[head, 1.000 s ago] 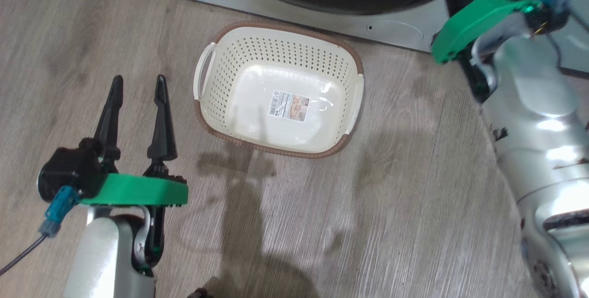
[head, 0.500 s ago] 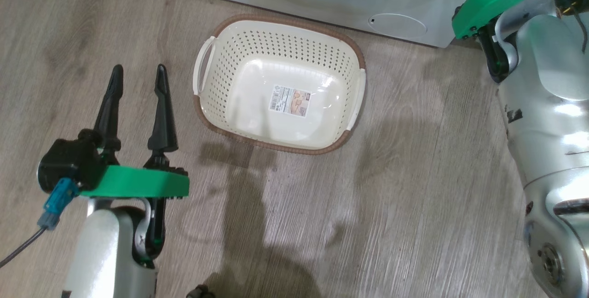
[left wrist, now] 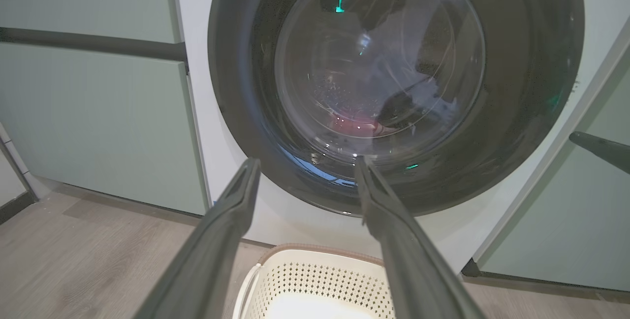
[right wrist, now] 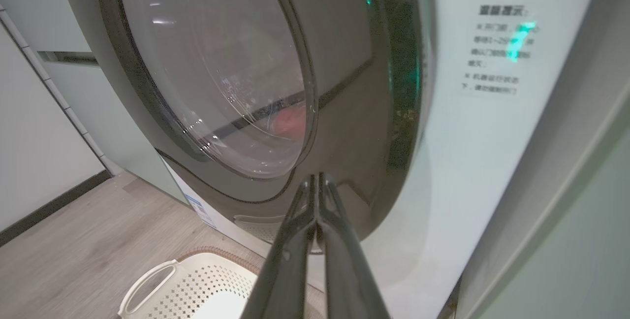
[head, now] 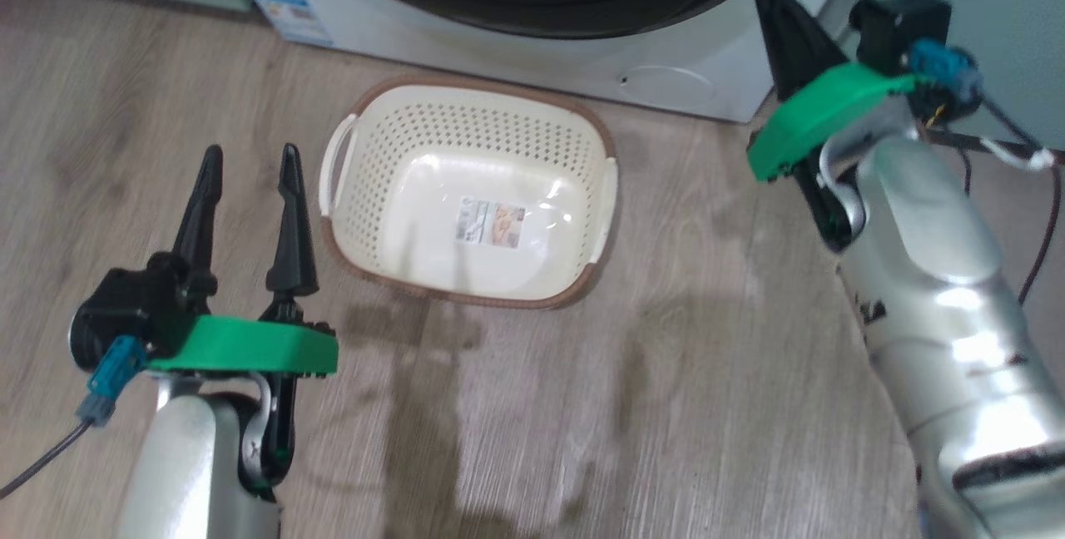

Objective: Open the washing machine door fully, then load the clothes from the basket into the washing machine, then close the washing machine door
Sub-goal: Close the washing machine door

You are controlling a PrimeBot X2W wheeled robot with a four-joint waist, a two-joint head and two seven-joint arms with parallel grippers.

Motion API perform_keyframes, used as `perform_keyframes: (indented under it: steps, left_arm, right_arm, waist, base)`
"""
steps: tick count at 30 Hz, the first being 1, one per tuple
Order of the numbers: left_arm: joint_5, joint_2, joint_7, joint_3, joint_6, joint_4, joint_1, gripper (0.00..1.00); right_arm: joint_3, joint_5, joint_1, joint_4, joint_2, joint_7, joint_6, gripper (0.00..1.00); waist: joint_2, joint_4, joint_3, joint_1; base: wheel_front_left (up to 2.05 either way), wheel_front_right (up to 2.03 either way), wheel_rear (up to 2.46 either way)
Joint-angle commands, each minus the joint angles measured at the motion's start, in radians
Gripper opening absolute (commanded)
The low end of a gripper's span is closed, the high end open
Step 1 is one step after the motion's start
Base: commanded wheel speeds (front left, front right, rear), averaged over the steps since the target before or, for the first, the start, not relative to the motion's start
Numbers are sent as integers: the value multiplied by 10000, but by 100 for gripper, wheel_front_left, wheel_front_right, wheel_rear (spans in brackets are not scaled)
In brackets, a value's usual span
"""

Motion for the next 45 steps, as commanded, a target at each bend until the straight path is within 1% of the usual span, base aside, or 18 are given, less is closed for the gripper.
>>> perform_keyframes:
  steps: [1, 2, 3, 4, 5, 9, 11, 12, 18, 26, 31, 37, 45]
  left_arm:
    - [167, 113, -93, 411, -84, -251, 30, 100]
    - [190, 113, -93, 426, -102, -234, 62, 100]
    - [210, 114, -93, 445, -121, -226, 88, 100]
    - [226, 116, -93, 465, -137, -215, 121, 100]
    - [222, 117, -93, 481, -157, -198, 164, 100]
    - [232, 135, -93, 526, -221, -133, 370, 100]
    - [298, 210, -93, 541, -226, -49, 712, 100]
    - [319, 225, -93, 528, -221, -23, 816, 100]
    - [379, 304, -7, 391, -232, -7, 1336, 100]
    - [377, 341, 154, 232, -189, -134, 1865, 100]
    - [340, 352, 202, 195, -137, -171, 2172, 100]
    - [313, 378, 218, 147, -87, -194, 2448, 100]
    - [346, 456, 259, 79, -30, -262, 2534, 100]
  right_arm:
    - [204, 225, 177, -627, 249, -93, -4, 0]
    - [218, 345, 401, -876, 251, -93, -4, 12]
    - [208, 448, 629, -1144, 251, -93, -4, 56]
    - [194, 523, 869, -1418, 252, -93, -4, 93]
    - [179, 586, 1119, -1682, 253, -93, -4, 100]
    - [69, 793, 2110, -2738, 254, -93, -4, 100]
    - [14, 934, 3135, -3708, 254, -93, -4, 100]
    - [-46, 985, 3410, -3939, 255, -93, -4, 100]
    - [-481, 896, 5028, -4910, 255, -93, -4, 100]
    - [-903, 729, 6673, -5953, 255, 55, -4, 100]
    - [-1061, 687, 7415, -6744, 256, 372, -4, 100]
    - [-1237, 590, 8123, -7598, 256, 760, -4, 100]
    - [-1383, 476, 8530, -8252, 256, 1111, -4, 100]
  waist:
    - [0, -276, -251, 0]
    - [0, -362, -321, 0]
    - [0, -457, -393, 0]
    - [0, -556, -475, 0]
    - [0, -654, -558, 0]
    - [0, -1044, -922, 0]
    - [0, -1446, -1378, 0]
    - [0, -1530, -1506, 0]
    - [0, -1997, -2128, 0]
    - [0, -2501, -2644, 0]
    - [0, -2665, -2858, 0]
    - [0, -2691, -3035, 0]
    - [0, -2712, -3068, 0]
  base:
    - [0, 0, 0]
    - [0, 0, 0]
    - [0, 0, 0]
    - [0, 0, 0]
    - [0, 0, 0]
    - [0, 0, 0]
    - [0, 0, 0]
    - [0, 0, 0]
    - [0, 0, 0]
    - [0, 0, 0]
    - [0, 0, 0]
    - [0, 0, 0]
    - [0, 0, 0]
